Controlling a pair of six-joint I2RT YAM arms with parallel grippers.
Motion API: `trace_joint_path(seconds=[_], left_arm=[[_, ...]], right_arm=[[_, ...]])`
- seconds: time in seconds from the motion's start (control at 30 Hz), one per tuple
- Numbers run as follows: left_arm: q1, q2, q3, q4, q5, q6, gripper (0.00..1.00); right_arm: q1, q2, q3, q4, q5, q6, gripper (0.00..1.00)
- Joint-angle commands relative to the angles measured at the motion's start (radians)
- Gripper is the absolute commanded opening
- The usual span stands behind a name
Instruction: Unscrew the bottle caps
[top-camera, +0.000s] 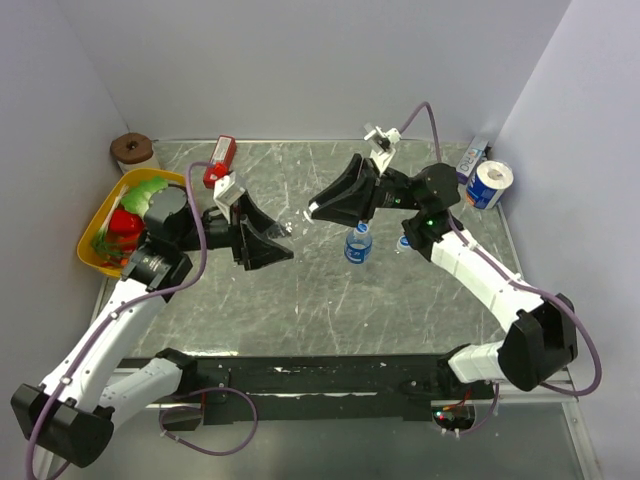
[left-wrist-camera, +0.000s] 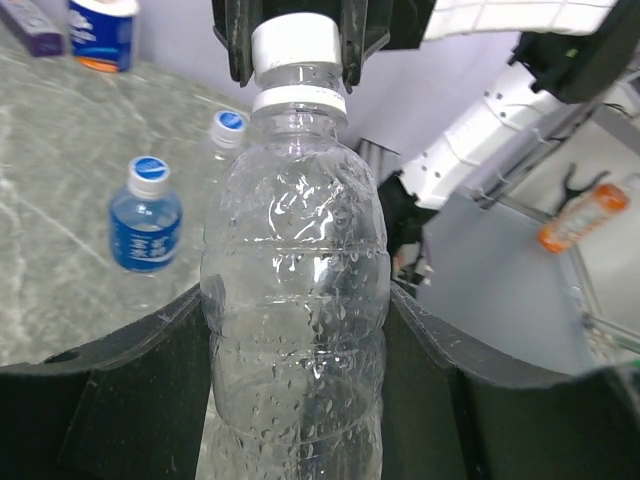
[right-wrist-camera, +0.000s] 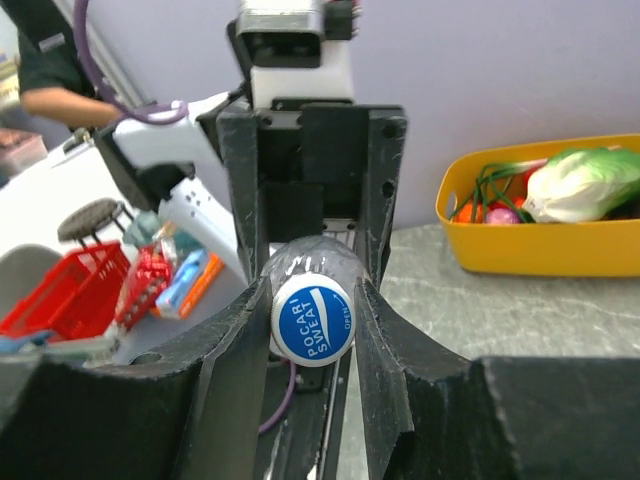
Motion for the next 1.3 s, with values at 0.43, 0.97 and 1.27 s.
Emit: trace_joint_path(seconds=[0.43, 0.97, 1.27], left_arm=[[0.007, 0.006, 0.12, -0.039, 0.252, 0.157, 0.38], [0.088, -0.059, -0.012, 0.134, -0.444, 0.084, 0.39], [0.124, -0.114, -0.088, 0.169, -0.872, 0.058, 0.4]], right_arm=[[-0.113, -0.15, 0.021, -0.384, 0.062, -0.308, 0.21], [0.061, -0.27, 0.131, -0.921, 0.542, -0.666, 0.21], [0.339, -0.19, 0.162, -0.99, 0.808, -0.73, 0.21]])
